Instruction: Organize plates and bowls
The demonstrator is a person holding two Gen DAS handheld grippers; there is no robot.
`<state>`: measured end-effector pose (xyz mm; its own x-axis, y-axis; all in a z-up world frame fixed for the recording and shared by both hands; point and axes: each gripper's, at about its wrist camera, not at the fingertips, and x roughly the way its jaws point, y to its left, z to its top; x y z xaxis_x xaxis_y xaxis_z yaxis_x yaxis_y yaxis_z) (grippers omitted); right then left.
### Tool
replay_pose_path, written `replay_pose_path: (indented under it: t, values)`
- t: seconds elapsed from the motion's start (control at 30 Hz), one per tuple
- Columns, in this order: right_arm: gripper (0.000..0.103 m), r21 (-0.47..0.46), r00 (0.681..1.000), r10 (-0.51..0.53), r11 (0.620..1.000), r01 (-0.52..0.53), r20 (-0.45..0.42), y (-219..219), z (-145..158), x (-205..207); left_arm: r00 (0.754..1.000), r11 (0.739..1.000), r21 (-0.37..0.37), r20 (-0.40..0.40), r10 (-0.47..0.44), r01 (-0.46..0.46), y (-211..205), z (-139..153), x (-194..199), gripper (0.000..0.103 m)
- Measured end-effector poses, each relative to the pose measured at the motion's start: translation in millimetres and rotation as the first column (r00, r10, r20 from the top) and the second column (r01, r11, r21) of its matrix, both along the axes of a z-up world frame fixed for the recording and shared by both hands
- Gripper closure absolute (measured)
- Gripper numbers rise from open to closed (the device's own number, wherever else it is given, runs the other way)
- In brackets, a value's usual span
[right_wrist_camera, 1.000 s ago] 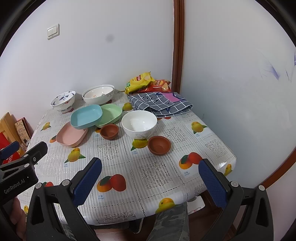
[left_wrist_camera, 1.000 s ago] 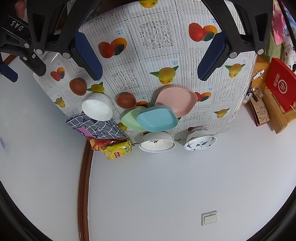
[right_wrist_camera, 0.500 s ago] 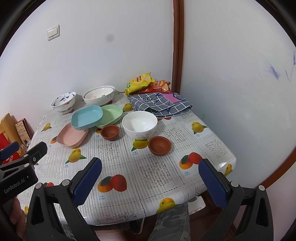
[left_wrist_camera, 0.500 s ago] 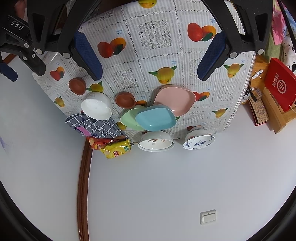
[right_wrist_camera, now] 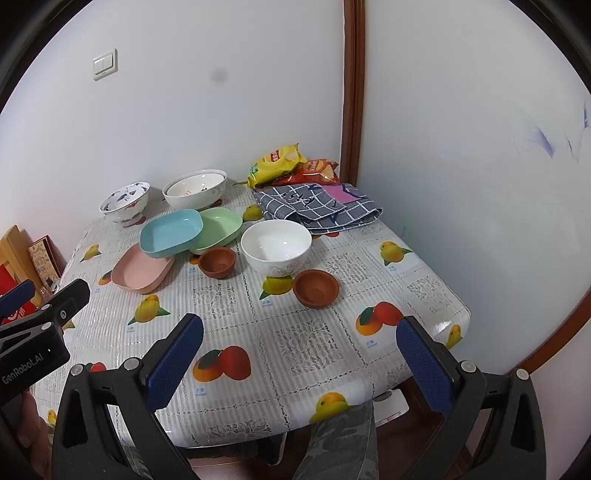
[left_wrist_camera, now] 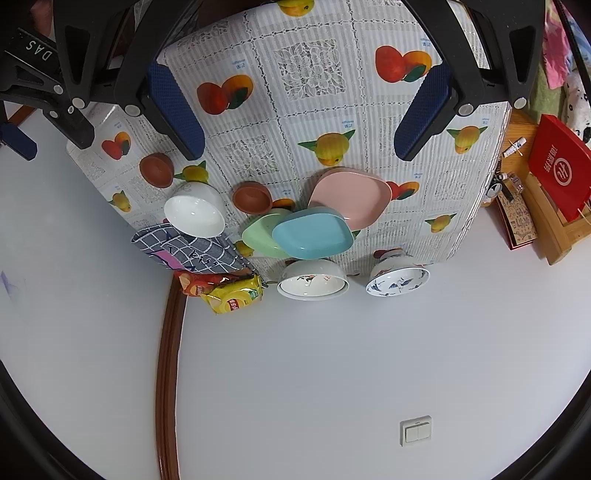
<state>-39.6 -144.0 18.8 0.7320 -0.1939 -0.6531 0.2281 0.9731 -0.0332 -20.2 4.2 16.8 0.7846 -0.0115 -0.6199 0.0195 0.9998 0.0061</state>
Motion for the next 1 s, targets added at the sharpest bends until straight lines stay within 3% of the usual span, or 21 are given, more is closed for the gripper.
replay_pose_path:
  t: [0.53, 1.0]
  values:
    - [0.000, 0.016, 1.000, 0.003, 1.000, -0.003, 0.022, 2, 6, 2, 1.000, 1.000, -0.003, -0.007, -0.008, 0.008, -6, -1, 8, 0.000]
    - [0.001, 0.053, 0.999, -0.021, 0.998, 0.019, 0.038, -9, -6, 37, 0.998, 1.000, 0.001, -0.055, -0.026, 0.026, -2, -15, 59, 0.001]
